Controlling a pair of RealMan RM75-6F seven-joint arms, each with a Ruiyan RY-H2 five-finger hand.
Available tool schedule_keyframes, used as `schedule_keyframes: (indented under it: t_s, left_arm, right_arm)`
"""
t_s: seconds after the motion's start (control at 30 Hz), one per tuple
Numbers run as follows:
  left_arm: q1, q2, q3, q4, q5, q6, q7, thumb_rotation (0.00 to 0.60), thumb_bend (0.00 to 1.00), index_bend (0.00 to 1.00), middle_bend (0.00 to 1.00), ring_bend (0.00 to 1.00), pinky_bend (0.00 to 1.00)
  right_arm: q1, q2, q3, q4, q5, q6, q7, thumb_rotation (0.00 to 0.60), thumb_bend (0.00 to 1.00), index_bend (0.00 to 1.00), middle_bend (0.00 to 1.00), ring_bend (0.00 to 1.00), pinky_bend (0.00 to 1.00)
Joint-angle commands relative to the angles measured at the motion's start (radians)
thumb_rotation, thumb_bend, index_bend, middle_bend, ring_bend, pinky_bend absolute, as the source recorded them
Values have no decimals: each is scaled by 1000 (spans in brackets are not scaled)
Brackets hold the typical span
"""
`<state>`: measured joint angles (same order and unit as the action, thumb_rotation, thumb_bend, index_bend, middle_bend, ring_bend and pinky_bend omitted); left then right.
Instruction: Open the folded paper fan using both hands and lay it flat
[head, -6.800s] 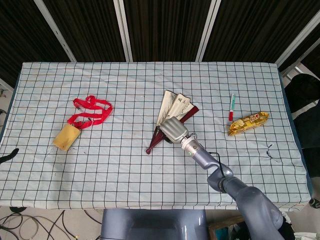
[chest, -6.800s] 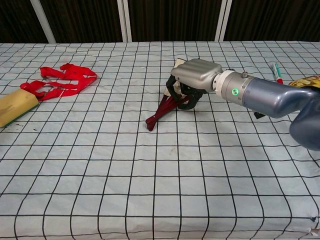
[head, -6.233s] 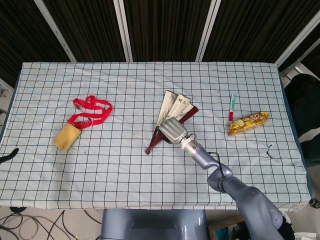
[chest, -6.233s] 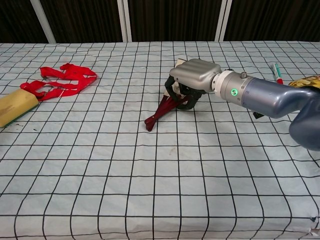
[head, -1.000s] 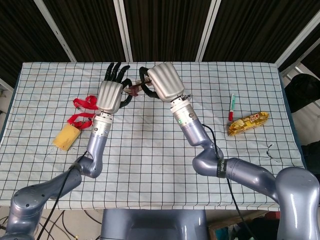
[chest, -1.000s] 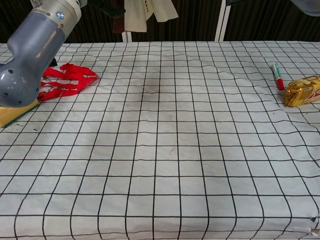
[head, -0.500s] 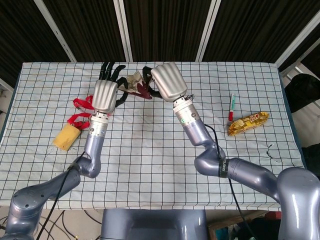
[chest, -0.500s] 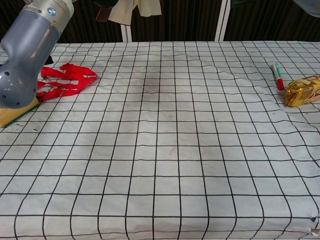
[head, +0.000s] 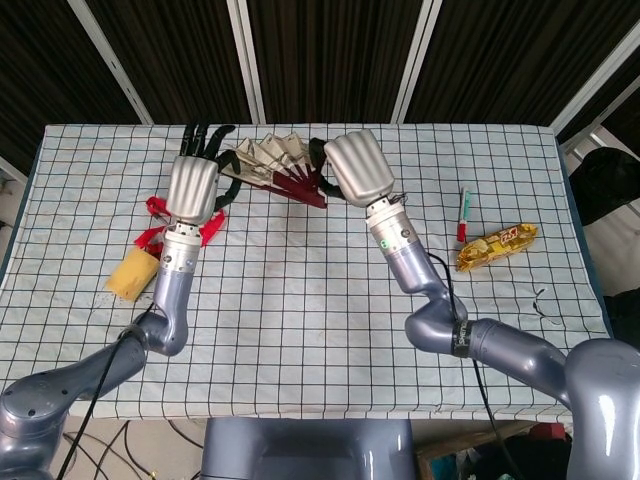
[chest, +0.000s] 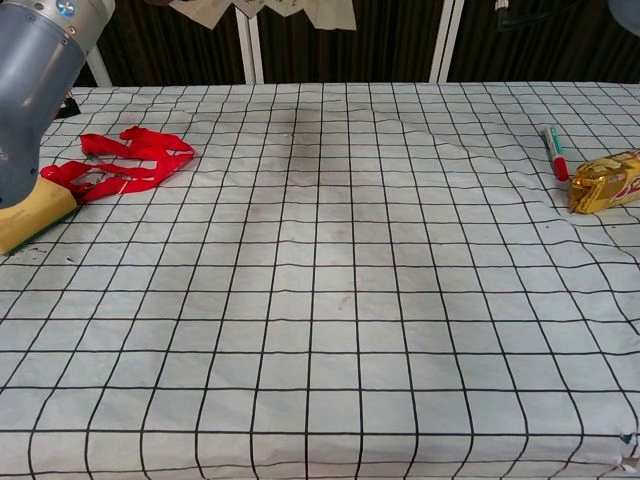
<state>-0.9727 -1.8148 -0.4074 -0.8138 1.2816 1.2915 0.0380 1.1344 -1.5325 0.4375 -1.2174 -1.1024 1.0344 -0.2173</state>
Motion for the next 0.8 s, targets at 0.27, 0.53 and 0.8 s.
schedule_keyframes:
  t_s: [0.27, 0.53, 0.8]
  left_arm:
    - [44, 88, 7, -136, 2, 29, 71, 600, 356, 670, 206, 0, 0]
    - [65, 115, 18, -192, -6, 27, 117, 600, 357, 670, 208, 0, 0]
    - [62, 109, 25, -189, -7, 14, 133, 600, 356, 671, 209, 0, 0]
  right_arm:
    - [-105, 67, -47, -69, 4, 54, -27, 600, 439, 980, 1000, 1000, 944]
    - [-177, 110, -80, -129, -1, 96, -61, 600, 440, 980, 1000, 1000, 943]
    - [-222, 121, -112, -138, -31, 130, -88, 600, 439, 980, 1000, 1000, 943]
